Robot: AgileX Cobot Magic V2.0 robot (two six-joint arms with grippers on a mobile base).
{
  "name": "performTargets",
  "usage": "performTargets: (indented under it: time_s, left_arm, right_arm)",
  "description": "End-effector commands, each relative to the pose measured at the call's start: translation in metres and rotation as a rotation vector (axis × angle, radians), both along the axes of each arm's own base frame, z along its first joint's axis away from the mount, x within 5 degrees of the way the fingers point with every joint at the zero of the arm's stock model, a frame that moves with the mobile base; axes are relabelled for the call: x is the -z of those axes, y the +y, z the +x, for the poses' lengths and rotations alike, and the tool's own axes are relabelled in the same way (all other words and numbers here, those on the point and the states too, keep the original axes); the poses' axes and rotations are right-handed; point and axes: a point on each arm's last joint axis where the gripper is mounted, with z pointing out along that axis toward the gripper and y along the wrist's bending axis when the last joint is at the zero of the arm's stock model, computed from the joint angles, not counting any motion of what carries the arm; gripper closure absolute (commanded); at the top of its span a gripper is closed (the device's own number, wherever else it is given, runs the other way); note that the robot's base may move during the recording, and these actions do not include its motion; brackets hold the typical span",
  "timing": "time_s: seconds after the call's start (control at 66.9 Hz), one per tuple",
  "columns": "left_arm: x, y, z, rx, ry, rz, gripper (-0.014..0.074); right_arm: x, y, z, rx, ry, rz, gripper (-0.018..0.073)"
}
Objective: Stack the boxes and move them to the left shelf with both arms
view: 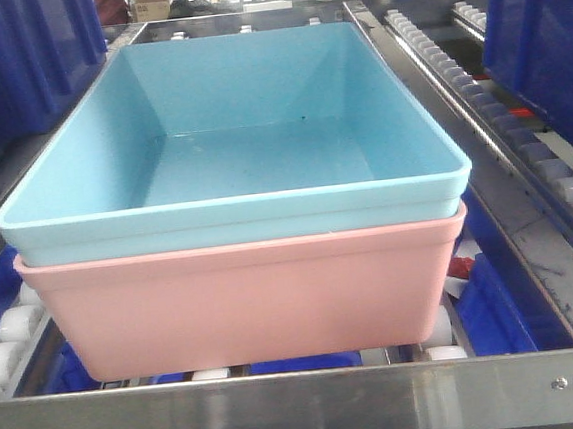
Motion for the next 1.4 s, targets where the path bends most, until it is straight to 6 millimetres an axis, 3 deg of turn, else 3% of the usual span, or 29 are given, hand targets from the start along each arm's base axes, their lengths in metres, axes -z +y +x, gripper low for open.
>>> performTargets:
  time_s: [0.0,0.388,1.39]
  left_arm:
    - [-0.005,0.011,-0.004,-0.111,-0.130,-0.073,0.0598]
    - [0.042,0.035,-0.009,-0.464,-0.229,-0.042,0.0597]
    - [0.044,0.037,-0.008,-0.494,-0.223,-0.023,0.0598]
  right_arm:
    - [-0.014,0.003,0.000,-0.035,-0.095,0.018,0.0504]
    - [-0.014,0.003,0.000,-0.035,-0.095,0.018,0.0504]
    - [-0.014,0.003,0.000,-0.035,-0.095,0.018,0.0504]
